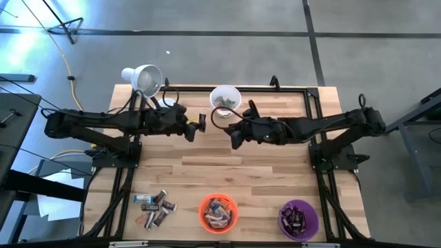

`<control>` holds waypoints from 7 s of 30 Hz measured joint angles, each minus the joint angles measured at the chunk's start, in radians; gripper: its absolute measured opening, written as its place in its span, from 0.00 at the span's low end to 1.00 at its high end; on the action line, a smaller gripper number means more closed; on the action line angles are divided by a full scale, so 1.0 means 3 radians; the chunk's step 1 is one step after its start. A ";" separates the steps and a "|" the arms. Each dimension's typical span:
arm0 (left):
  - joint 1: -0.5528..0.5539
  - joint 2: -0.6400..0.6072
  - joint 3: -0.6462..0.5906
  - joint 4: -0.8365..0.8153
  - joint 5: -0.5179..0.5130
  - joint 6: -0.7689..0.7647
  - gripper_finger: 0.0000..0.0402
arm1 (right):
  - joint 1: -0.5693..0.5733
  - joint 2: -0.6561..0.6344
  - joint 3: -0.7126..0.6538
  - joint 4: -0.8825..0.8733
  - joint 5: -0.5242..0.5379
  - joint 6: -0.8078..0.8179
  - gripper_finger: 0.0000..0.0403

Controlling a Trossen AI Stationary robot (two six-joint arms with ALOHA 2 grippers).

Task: Organize candy in baskets
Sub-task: Put the dark brown chocolate bar into the dark purple bucket

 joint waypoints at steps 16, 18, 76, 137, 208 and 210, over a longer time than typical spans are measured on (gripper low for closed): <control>-0.0067 0.0219 0.0423 -0.0052 -0.0242 0.0213 0.00 | -0.0124 0.0400 0.0001 0.1132 0.0528 -0.0172 0.39; -0.0092 0.0253 0.0423 -0.0016 -0.0239 0.0213 0.00 | -0.0145 0.0400 0.0001 0.1153 0.0501 -0.0171 0.39; -0.0130 0.0807 0.1076 -0.1107 -0.0085 0.1608 0.10 | -0.0174 0.0423 0.0001 0.1301 0.0363 -0.0154 0.01; -0.0252 0.0520 0.1074 -0.2686 0.0875 0.1494 0.16 | 0.2657 0.0064 0.0000 -0.2184 -0.1709 0.4928 0.40; -0.3072 0.1723 0.0935 -0.2545 0.0531 -0.1882 0.16 | 0.1175 0.0069 -0.0011 -0.2460 -0.1146 0.1611 0.40; -0.3087 0.1818 0.0935 -0.2663 0.0532 -0.1825 0.16 | 0.1156 0.0069 -0.0011 -0.2390 -0.1095 0.1689 0.40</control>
